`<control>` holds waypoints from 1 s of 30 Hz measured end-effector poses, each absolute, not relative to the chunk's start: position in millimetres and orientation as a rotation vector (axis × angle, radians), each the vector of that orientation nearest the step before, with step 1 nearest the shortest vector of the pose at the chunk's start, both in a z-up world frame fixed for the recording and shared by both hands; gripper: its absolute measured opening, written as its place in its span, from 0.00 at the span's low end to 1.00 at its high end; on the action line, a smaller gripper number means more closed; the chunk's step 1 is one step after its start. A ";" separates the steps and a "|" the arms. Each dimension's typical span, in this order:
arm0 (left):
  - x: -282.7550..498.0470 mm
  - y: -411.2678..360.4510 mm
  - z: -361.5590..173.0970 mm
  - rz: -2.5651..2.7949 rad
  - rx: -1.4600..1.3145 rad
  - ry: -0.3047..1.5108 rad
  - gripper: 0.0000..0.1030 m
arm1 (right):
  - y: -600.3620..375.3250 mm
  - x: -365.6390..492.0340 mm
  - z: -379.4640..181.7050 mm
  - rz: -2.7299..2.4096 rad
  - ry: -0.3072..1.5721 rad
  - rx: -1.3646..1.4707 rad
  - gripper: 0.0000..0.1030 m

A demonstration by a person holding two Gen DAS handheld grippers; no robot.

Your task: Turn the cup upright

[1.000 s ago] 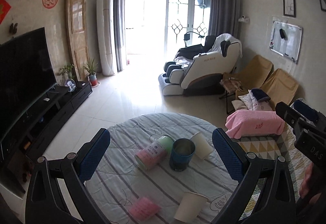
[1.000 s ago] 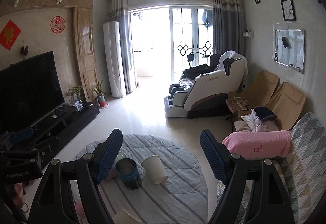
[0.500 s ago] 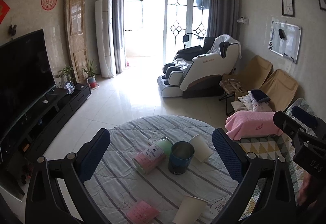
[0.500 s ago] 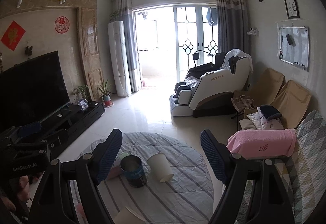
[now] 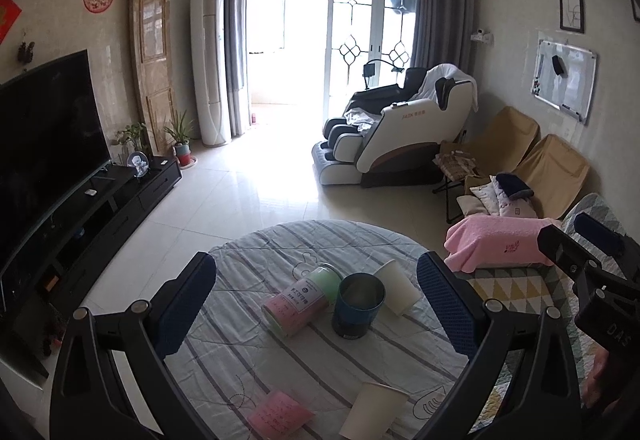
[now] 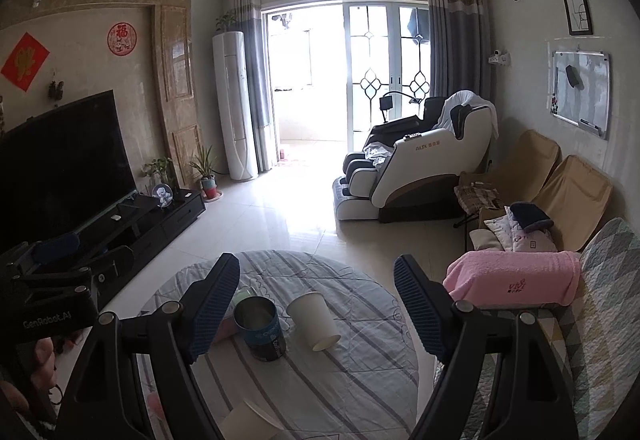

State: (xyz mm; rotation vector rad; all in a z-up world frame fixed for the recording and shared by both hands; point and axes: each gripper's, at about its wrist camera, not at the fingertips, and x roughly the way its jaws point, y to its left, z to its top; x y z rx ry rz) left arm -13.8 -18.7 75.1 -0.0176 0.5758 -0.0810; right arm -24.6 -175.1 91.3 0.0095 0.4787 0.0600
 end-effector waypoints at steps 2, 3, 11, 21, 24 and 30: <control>-13.4 -18.1 75.1 -0.080 -0.016 0.577 0.99 | -174.7 -24.3 90.8 0.060 0.483 0.008 0.79; -13.5 -18.2 75.1 -0.080 -0.014 0.578 0.99 | -174.4 -24.2 90.7 0.059 0.486 0.006 0.79; -15.7 -17.3 76.6 -0.075 -0.013 0.572 0.99 | -174.1 -24.7 90.3 0.059 0.495 0.004 0.79; -18.4 -18.8 80.6 -0.071 -0.004 0.565 0.99 | -174.0 -24.8 90.4 0.058 0.496 0.003 0.79; -19.1 -19.4 81.7 -0.069 -0.002 0.560 0.99 | -175.8 -25.0 90.2 0.060 0.499 0.001 0.79; -20.2 -20.7 82.2 -0.065 -0.002 0.561 0.99 | -178.5 -25.8 89.9 0.065 0.503 -0.009 0.79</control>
